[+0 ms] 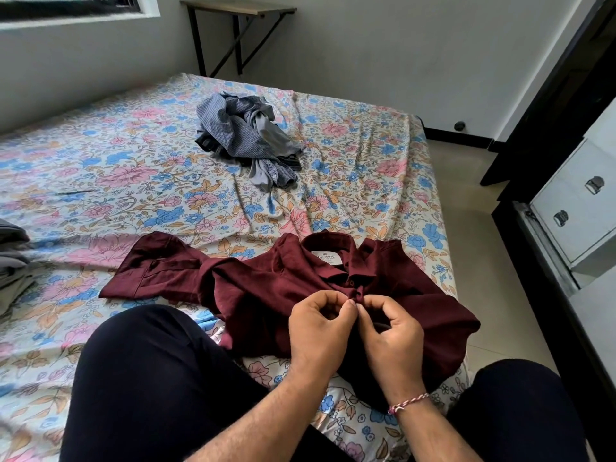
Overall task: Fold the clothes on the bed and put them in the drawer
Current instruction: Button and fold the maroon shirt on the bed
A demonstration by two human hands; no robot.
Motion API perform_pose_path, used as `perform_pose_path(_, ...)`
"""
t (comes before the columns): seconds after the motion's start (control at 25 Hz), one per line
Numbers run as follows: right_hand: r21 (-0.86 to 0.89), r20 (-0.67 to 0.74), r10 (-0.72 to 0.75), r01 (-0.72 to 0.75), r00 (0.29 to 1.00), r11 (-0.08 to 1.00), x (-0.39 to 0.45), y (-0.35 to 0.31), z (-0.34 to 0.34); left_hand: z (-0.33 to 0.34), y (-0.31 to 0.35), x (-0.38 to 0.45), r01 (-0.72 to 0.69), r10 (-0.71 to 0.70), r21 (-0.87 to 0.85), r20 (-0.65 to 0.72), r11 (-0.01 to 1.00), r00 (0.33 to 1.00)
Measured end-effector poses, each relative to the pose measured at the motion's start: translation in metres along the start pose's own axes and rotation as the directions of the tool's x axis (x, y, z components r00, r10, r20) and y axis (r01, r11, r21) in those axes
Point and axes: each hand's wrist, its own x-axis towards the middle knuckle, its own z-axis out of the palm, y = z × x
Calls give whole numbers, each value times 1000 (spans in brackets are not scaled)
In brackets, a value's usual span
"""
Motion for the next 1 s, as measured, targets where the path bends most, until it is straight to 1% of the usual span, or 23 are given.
perform_pose_path(0.12, 50, 22, 52, -53, 998, 997, 0, -2, 0, 0, -2, 1, -12, 12, 8, 19, 1000, 1000)
perform_pose_path(0.28, 58, 6, 46, -46, 999, 997, 1, -3, -1, 1, -7, 3, 11, -11, -17, 1, 1000, 1000)
perform_pose_path(0.44, 100, 24, 66, -68, 998, 993, 4, 0, -2, 1, -8, 5, 10, -8, -48, 38, 999, 999)
perform_pose_path(0.56, 130, 46, 62, -68, 997, 989, 3, 0, -4, 1, -10, 7, -4, 5, -21, 35, 1000, 999)
perform_pose_path(0.68, 169, 79, 85, -97, 993, 981, 8, 4, -9, 0, -11, 11, -24, 23, 4, 41, 1000, 999)
perform_pose_path(0.84, 145, 123, 3, -21, 992, 989, 13, 5, -10, -1, -10, 14, -41, 36, 62, 74, 997, 997)
perform_pose_path(1.0, 174, 176, -12, -19, 984, 985, 12, 6, -9, -3, -8, 18, -12, 6, 66, 91, 998, 996)
